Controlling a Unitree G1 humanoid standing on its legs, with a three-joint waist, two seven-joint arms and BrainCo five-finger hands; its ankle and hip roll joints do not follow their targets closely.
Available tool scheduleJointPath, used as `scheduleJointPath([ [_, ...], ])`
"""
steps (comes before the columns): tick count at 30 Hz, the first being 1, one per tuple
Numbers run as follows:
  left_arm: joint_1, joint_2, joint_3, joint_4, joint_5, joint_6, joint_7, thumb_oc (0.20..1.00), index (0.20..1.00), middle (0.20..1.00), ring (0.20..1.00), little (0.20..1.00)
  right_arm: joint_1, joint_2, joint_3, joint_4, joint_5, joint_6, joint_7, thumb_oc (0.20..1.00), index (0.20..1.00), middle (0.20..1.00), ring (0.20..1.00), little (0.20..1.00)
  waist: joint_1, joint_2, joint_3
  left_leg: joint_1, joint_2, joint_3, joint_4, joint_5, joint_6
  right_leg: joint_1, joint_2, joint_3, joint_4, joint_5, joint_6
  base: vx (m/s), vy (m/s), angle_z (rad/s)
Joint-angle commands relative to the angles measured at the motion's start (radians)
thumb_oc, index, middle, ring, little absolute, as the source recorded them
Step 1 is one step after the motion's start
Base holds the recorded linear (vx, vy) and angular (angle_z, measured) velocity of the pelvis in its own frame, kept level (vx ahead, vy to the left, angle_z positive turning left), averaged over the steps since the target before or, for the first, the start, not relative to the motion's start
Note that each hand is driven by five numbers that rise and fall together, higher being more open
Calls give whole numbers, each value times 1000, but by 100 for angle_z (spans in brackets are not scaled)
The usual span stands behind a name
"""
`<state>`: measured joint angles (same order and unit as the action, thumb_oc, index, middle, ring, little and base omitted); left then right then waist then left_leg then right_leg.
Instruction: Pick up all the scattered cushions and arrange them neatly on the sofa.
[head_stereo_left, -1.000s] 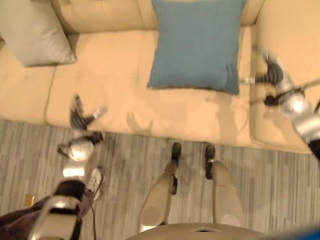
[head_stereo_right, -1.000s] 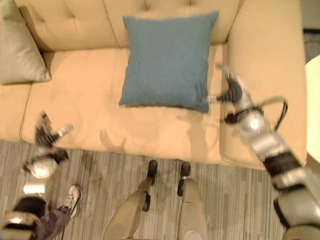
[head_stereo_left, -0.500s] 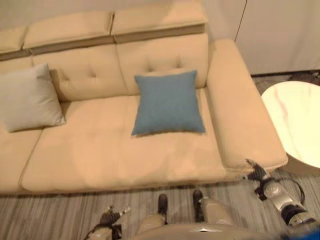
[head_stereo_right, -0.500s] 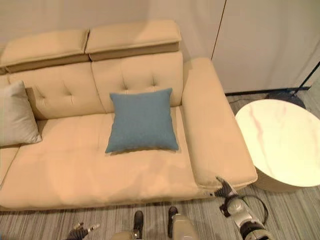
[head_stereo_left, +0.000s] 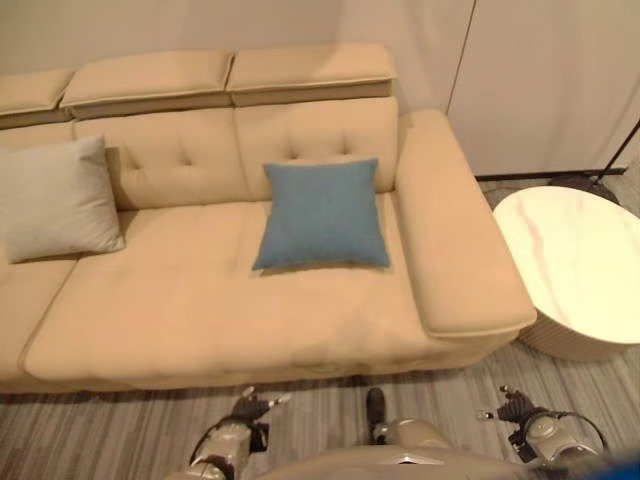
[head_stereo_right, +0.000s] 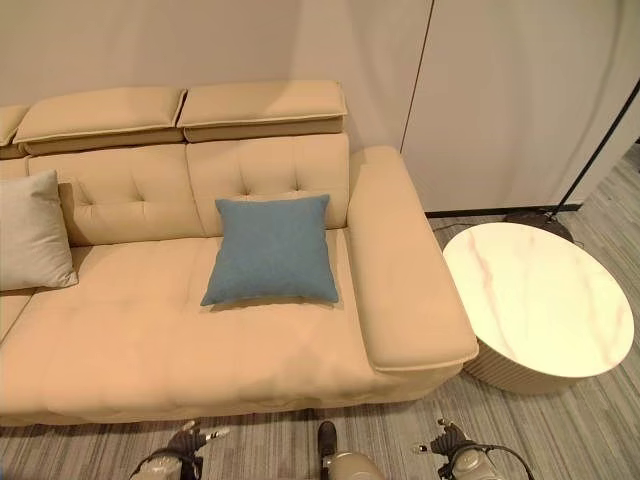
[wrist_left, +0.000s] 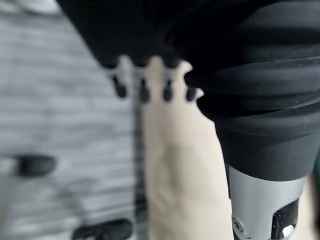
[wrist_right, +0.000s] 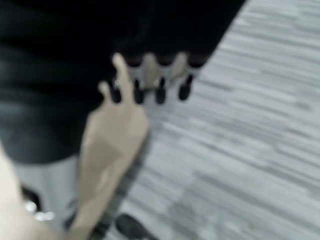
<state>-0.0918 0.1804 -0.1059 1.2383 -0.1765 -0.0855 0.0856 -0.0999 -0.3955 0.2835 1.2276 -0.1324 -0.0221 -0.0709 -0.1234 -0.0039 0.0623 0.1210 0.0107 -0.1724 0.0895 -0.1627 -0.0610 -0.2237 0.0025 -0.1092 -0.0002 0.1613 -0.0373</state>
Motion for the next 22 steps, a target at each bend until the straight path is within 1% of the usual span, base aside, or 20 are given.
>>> scheduleJointPath([
  [1, 73, 73, 35, 1, 20, -8, 6, 1000, 1000, 1000, 1000, 1000, -56, 30, 9, 2, -23, 2, 4, 1000, 1000, 1000, 1000, 1000, 40, -67, 83, -19, -102, -10, -25, 45, 34, -14, -60, 110, -55, 62, 221, -512, 106, -97],
  [2, 71, 84, 33, 8, 32, -7, 6, 1000, 1000, 1000, 1000, 1000, -59, 35, 12, 0, -22, 2, 5, 1000, 1000, 1000, 1000, 1000, 34, -66, 93, -37, -100, -1, -24, 49, 40, -35, -57, 155, -9, 41, 228, -428, 61, -173],
  [3, 70, 92, 35, 13, 41, -4, 7, 1000, 1000, 1000, 1000, 1000, -59, 37, 10, 0, -18, 0, 4, 1000, 1000, 1000, 1000, 1000, 38, -63, 95, -55, -98, 6, -21, 57, 45, -37, -56, 168, 31, 13, 223, -432, 22, -153],
  [4, 78, 104, 43, 26, 47, 1, 12, 1000, 1000, 1000, 1000, 1000, -58, 39, 9, 4, -22, 2, 4, 1000, 1000, 1000, 1000, 1000, 59, -50, 97, -84, -86, 30, -24, 79, 56, -16, -81, 125, 112, -39, 195, -375, 11, -111],
  [5, 84, 108, 50, 29, 47, 4, 13, 1000, 1000, 1000, 1000, 1000, -54, 38, 7, 7, -24, 1, 2, 1000, 1000, 1000, 1000, 1000, 68, -39, 96, -86, -75, 40, -38, 89, 59, 6, -92, 100, 149, -70, 184, -325, -24, -26],
  [6, 91, 113, 59, 33, 45, 6, 12, 1000, 1000, 1000, 1000, 1000, -50, 39, 6, 15, -28, 0, 1, 1000, 1000, 1000, 1000, 1000, 71, -30, 90, -87, -65, 42, -51, 98, 61, 29, -94, 109, 188, -94, 174, -171, -77, -39],
  [7, 94, 119, 64, 37, 40, 8, 11, 1000, 1000, 1000, 1000, 1000, -40, 44, -5, 30, -30, 4, 2, 1000, 1000, 1000, 1000, 1000, 84, -29, 64, -104, -59, 41, -54, 107, 54, 81, -110, 132, 185, -115, 176, -106, -126, -36],
  [8, 96, 121, 73, 42, 33, 7, 10, 1000, 1000, 1000, 1000, 1000, -40, 45, -7, 32, -33, 7, 3, 1000, 1000, 1000, 1000, 1000, 98, -33, 58, -101, -55, 51, -56, 101, 46, 105, -132, 101, 134, -107, 180, -54, -145, -13],
  [9, 100, 124, 76, 46, 35, 9, 13, 1000, 1000, 1000, 1000, 1000, -32, 46, -10, 28, -29, 6, 1, 1000, 1000, 1000, 1000, 1000, 98, -43, 52, -105, -56, 53, -53, 105, 40, 123, -133, 94, 104, -107, 186, 8, -143, -15],
  [11, 113, 118, 90, 55, 33, 7, 16, 1000, 1000, 1000, 1000, 1000, -16, 52, -9, 36, -35, 6, 2, 1000, 1000, 1000, 1000, 1000, 102, -52, 31, -95, -43, 65, -72, 107, 29, 154, -128, 72, 33, -102, 190, 68, -153, -7],
  [12, 124, 110, 100, 58, 21, 8, 15, 1000, 1000, 1000, 1000, 1000, -6, 54, -10, 42, -37, 10, 5, 1000, 1000, 1000, 1000, 1000, 99, -58, 22, -83, -35, 66, -81, 111, 23, 170, -110, 91, 12, -104, 188, 71, -125, 50],
  [18, 123, 98, 96, 58, 19, 11, 19, 1000, 1000, 1000, 1000, 1000, 26, 59, -16, 44, -22, 6, 5, 1000, 1000, 1000, 1000, 1000, 91, -59, 13, -56, -13, 54, -121, 132, 12, 202, -92, 77, 2, -121, 173, 9, -99, 32],
  [19, 117, 93, 82, 54, 29, 12, 21, 1000, 1000, 1000, 1000, 1000, 28, 68, -9, 43, -19, 4, 2, 1000, 1000, 1000, 1000, 1000, 89, -56, 9, -54, -11, 55, -139, 147, 10, 217, -92, 64, -17, -119, 171, -41, -69, 13],
  [22, 114, 87, 74, 54, 34, 15, 24, 1000, 1000, 1000, 1000, 1000, 24, 76, -1, 39, -24, 3, -3, 1000, 1000, 1000, 1000, 1000, 88, -55, 1, -47, -11, 60, -162, 156, 11, 228, -93, 59, -31, -113, 172, -44, -23, 15],
])
